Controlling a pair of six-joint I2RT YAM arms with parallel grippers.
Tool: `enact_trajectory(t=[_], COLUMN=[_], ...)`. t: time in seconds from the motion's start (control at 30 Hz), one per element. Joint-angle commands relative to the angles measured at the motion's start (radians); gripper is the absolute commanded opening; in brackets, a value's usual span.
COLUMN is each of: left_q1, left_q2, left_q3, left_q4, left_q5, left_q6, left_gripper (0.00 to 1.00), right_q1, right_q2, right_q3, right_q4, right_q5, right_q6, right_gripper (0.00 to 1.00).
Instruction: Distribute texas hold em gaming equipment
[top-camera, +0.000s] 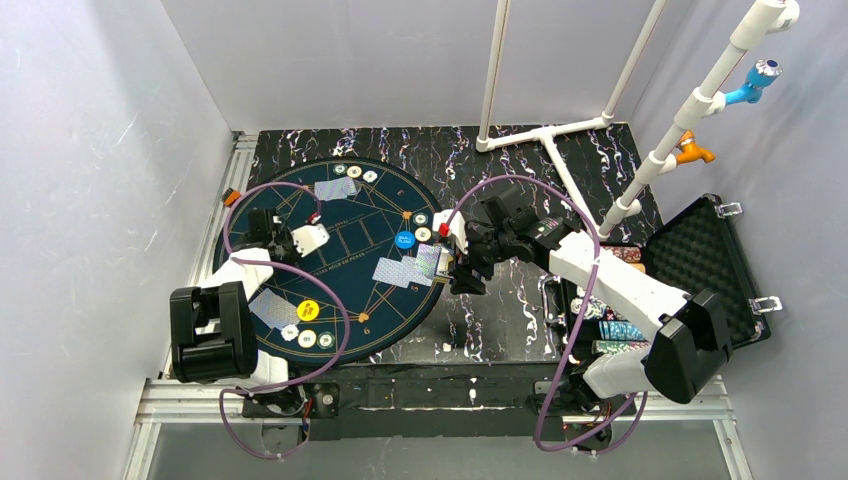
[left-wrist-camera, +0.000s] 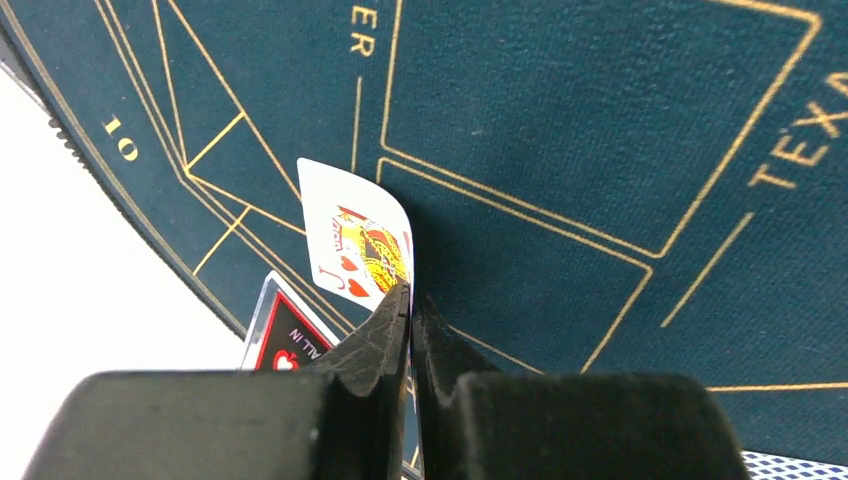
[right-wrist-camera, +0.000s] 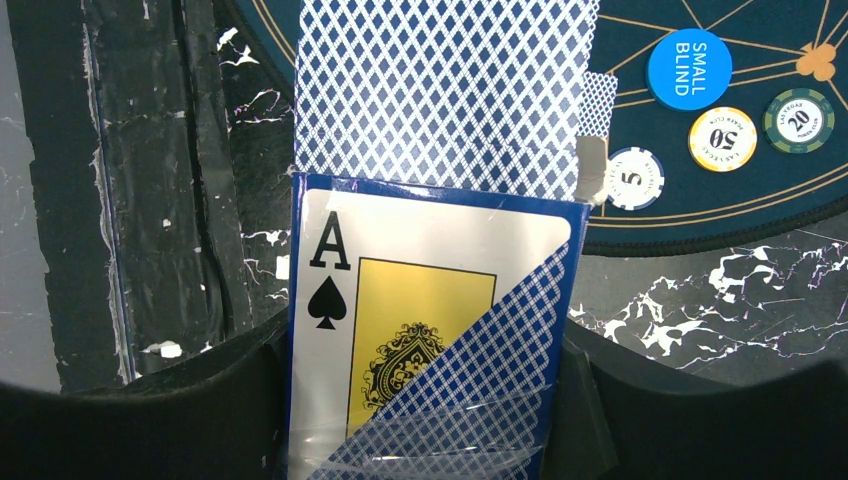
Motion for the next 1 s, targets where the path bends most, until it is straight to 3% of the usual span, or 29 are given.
enact_trajectory(t=[0.0, 0.07, 0.23, 0.3, 0.4, 0.53, 0.63, 0.7, 0.8, 0.97], left_q1=[-0.001, -0.001, 0.000, 0.010, 0.013, 0.013, 0.010, -0.008, -0.049, -0.196], left_q2=[-0.002, -0.001, 0.029, 0.008, -0.036, -0.087, -0.102, -0.112, -0.136, -0.162], left_q3=[0.006, 0.008, 0.074, 0.127, 0.241, 0.403, 0.501, 0.525, 0.504, 0.435], left_q4=[-0.088, -0.114, -0.247, -0.358, -0.524, -0.719, -0.825, -0.826, -0.677, -0.395], left_q5=[0.095, 0.111, 0.123, 0.162, 0.235, 0.447, 0.684, 0.818, 0.924, 0.996], left_q6=[0.001, 0.000, -0.020, -0.039, -0.083, -0.238, -0.427, -0.575, -0.884, -1.256], left_gripper=[0.04, 0.10, 0.37, 0.55, 0.68, 0.78, 0.83, 0.84, 0.85, 0.86], right_q1=[0.004, 0.004, 0.004, 0.004, 0.004, 0.004, 0.004, 0.004, 0.004, 0.005], right_q2=[-0.021, -0.019, -0.018, -0.022, -0.019, -0.011, -0.002, 0.003, 0.004, 0.004], right_q3=[0.015, 0.014, 0.016, 0.013, 0.010, 0.015, 0.020, 0.025, 0.031, 0.037], right_q4=[0.032, 0.034, 0.033, 0.032, 0.033, 0.038, 0.043, 0.044, 0.045, 0.044], right_q5=[-0.018, -0.018, -0.015, -0.013, -0.012, -0.014, -0.018, -0.022, -0.028, -0.031], right_q6=[0.002, 0.001, 0.001, -0.002, -0.001, -0.001, 0.001, 0.002, 0.005, 0.009], right_gripper=[0.01, 0.01, 0.01, 0.01, 0.01, 0.01, 0.01, 0.01, 0.01, 0.01])
